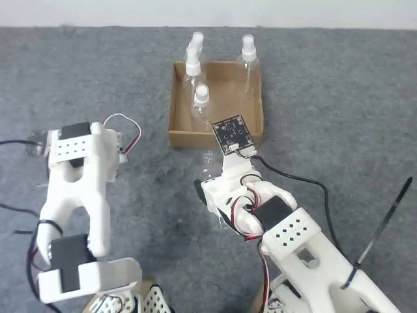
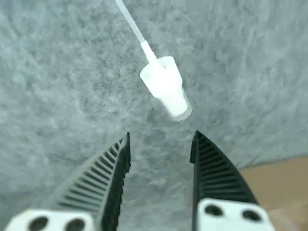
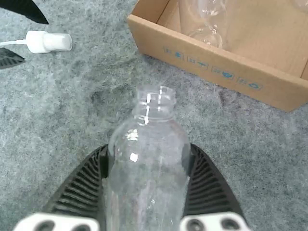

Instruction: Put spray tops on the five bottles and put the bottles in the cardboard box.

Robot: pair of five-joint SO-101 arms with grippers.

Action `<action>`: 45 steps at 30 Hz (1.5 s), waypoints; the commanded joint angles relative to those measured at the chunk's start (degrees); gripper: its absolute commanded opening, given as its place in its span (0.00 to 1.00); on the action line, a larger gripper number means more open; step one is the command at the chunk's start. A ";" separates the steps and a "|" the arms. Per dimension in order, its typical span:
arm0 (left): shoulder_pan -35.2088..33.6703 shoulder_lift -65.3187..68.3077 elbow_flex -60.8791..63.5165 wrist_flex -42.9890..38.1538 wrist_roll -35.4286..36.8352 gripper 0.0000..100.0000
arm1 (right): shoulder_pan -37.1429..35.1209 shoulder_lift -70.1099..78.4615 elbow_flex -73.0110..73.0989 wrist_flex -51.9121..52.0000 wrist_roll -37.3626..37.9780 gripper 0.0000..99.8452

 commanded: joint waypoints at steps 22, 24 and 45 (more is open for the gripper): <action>-16.00 -1.05 -13.49 4.48 -75.43 0.19 | 0.92 -2.77 -1.05 -1.01 -0.09 0.01; -16.00 -0.70 -13.41 4.48 -82.64 0.19 | 0.92 -2.77 -1.05 -1.01 -0.09 0.01; -7.74 7.56 -20.70 13.63 -116.04 0.19 | 0.92 -2.77 -1.05 -1.01 -0.09 0.01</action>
